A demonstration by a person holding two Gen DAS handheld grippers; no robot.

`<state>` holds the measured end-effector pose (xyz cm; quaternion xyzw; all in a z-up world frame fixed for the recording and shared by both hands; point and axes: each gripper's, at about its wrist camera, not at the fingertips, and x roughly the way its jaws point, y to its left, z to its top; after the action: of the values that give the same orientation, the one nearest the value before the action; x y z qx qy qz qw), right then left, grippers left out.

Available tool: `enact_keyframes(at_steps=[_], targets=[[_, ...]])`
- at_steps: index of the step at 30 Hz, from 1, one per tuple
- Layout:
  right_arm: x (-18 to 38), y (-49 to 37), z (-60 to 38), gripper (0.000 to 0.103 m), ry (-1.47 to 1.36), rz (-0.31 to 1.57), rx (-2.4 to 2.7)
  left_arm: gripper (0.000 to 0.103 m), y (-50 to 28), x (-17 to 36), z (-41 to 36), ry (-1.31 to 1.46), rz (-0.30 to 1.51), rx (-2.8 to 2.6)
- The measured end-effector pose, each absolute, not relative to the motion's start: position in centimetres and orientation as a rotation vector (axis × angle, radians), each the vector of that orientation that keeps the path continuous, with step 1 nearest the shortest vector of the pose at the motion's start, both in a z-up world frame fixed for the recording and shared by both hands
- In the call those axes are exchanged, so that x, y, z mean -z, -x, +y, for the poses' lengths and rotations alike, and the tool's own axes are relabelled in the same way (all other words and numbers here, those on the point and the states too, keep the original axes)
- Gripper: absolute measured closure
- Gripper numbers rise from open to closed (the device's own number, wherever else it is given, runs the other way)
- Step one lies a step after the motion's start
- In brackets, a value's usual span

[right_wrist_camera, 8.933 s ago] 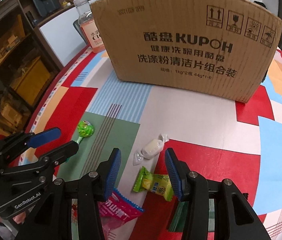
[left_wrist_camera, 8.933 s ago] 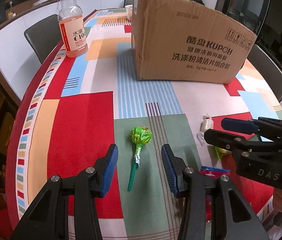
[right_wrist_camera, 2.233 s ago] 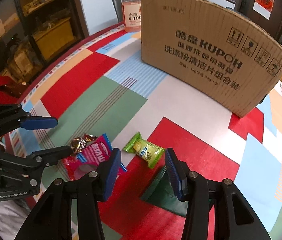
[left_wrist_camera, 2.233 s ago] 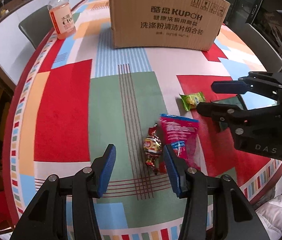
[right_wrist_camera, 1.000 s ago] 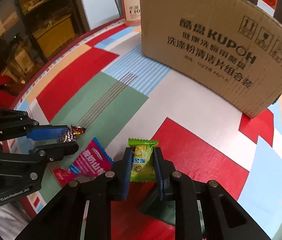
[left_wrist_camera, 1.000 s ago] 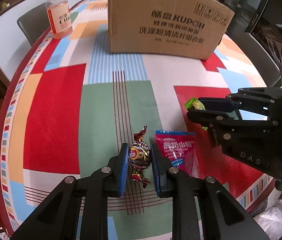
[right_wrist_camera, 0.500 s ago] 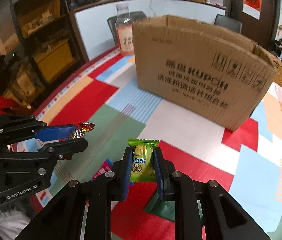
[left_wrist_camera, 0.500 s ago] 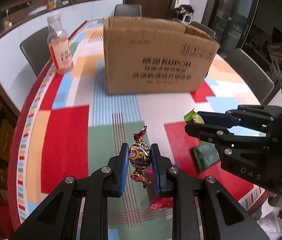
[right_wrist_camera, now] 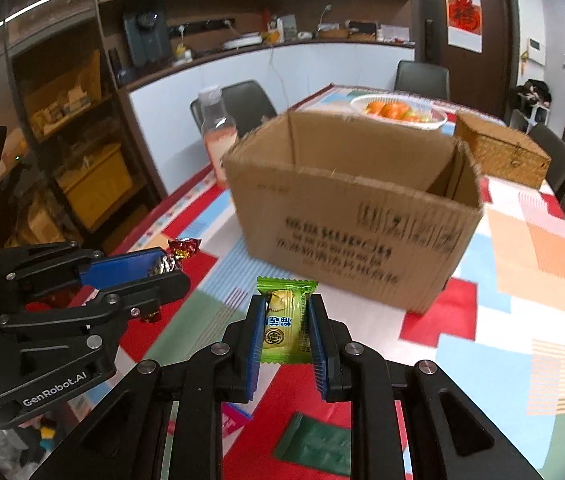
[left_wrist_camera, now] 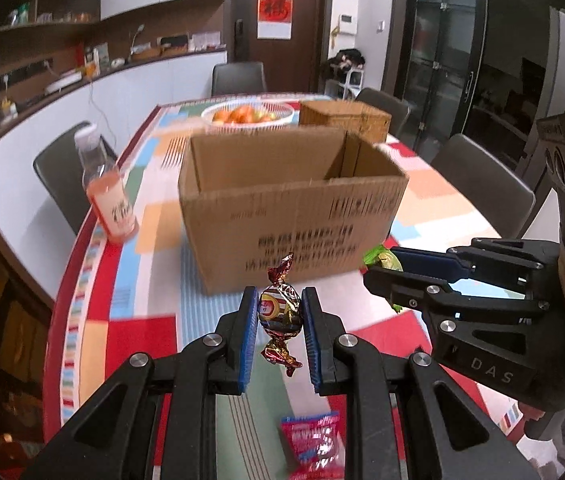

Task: Organize snacks
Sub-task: 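Carry both candies into the cardboard box and open both tools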

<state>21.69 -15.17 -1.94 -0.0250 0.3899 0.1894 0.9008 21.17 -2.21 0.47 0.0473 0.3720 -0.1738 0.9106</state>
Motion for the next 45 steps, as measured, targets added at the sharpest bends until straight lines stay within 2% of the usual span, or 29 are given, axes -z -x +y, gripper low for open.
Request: enact_keyframes(at_steps=[19,38,39,41,42,44,45], targets=[[-4.2,-25.1,-17.4,0.081,0.005,0.623,-0.328,0.081,-26.6,-6.9,-4.6,-0.088,0.624,0.362],[-3.6,-32.9,-20.0,0.081,-0.003,0.689,-0.265,0.080,-35.8,-5.3,-7.5,-0.126,0.737,0.351],[-3.6,-33.2,-20.1,0.081,-0.004,0.693,-0.258,0.079,-36.2,-5.2,-7.6,-0.130,0.746,0.343],[-3.3,-34.0,-20.3,0.080,-0.001,0.709,-0.246,0.066,-36.7,-4.9,-7.6,-0.144,0.755,0.300],[-3.2,-34.2,-20.3,0.074,0.002,0.717,-0.240,0.062,-36.5,-4.9,-7.5,-0.147,0.744,0.290],[-3.0,-34.3,-20.6,0.063,-0.001,0.728,-0.223,0.060,-35.6,-4.7,-7.3,-0.164,0.733,0.288],[-2.9,-34.1,-20.7,0.062,0.001,0.725,-0.219,0.059,-35.1,-4.7,-7.2,-0.170,0.730,0.282]])
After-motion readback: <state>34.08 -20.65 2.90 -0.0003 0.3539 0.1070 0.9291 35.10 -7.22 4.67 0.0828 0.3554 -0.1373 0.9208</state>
